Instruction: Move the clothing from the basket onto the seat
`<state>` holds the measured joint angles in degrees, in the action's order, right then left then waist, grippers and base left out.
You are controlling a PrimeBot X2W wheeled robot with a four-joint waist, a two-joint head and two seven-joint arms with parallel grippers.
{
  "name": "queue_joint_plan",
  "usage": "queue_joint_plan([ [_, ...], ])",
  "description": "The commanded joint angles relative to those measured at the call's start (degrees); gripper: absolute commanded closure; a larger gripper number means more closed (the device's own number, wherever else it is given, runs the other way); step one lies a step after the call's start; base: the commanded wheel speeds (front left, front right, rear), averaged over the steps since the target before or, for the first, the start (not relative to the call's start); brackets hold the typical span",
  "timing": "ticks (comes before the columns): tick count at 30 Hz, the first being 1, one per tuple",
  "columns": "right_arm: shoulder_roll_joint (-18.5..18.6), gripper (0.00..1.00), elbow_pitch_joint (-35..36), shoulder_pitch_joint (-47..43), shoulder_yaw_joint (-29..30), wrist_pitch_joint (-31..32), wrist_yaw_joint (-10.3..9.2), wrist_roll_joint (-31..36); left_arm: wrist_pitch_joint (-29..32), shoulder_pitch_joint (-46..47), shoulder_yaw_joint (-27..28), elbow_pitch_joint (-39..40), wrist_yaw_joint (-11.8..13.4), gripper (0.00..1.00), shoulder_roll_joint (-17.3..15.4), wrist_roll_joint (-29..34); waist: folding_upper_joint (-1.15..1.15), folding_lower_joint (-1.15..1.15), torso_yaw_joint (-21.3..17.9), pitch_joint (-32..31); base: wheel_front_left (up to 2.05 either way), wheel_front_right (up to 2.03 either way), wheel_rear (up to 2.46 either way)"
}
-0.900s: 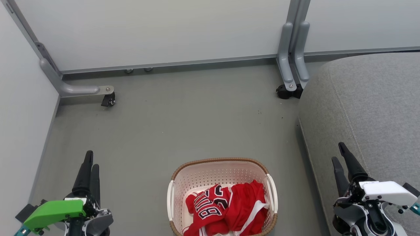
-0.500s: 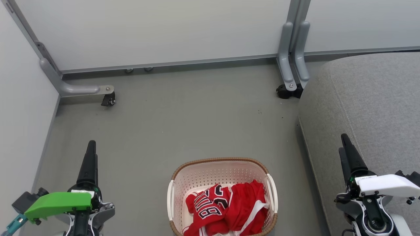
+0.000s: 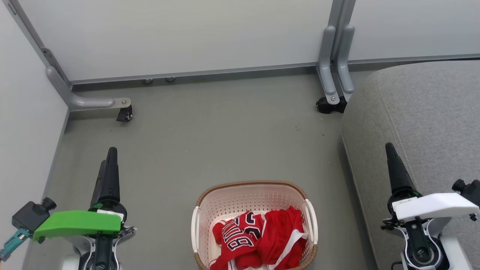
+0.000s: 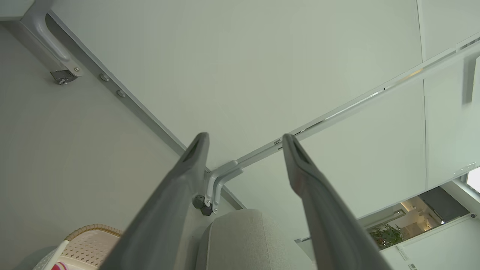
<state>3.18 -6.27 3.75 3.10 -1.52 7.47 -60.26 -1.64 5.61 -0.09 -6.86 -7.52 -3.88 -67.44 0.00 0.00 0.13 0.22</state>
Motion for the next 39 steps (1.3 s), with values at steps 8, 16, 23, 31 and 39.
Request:
queue_joint_plan([
  [8, 0.77, 0.00, 2.36, -0.28, -1.24, -2.10, 0.02, 9.66, -2.02, 1.84, -1.88, 2.13, 0.01, 0.00, -1.78, 9.32, 0.00, 0.00, -0.03, -0.08, 0.00, 0.00, 0.00],
  [16, 0.89, 0.00, 1.70, -0.59, -1.78, -3.61, 0.02, 17.67, -3.51, 1.67, -3.63, 2.04, 0.02, 0.00, -2.58, 16.63, 0.00, 0.00, -0.10, -0.11, 0.00, 0.00, 0.00],
  [23, 0.55, 0.00, 1.65, -0.99, -1.92, -4.76, 0.02, 24.06, -4.72, 1.18, -4.37, 1.57, 0.02, 0.00, -3.20, 22.67, 0.00, 0.00, -0.14, -0.19, 0.00, 0.00, 0.00],
  [31, 0.32, 0.00, 1.74, -1.55, -2.74, -5.74, 0.03, 29.64, -6.03, 0.47, -4.61, 0.64, 0.03, 0.00, -3.37, 29.33, 0.00, 0.00, -0.07, -0.25, 0.00, 0.00, 0.00],
  [39, 0.25, 0.00, 1.54, -2.03, -2.76, -6.38, 0.02, 35.43, -7.27, -0.11, -4.78, -0.52, 0.03, 0.00, -3.14, 34.56, 0.00, 0.00, 0.01, -0.21, 0.00, 0.00, 0.00],
])
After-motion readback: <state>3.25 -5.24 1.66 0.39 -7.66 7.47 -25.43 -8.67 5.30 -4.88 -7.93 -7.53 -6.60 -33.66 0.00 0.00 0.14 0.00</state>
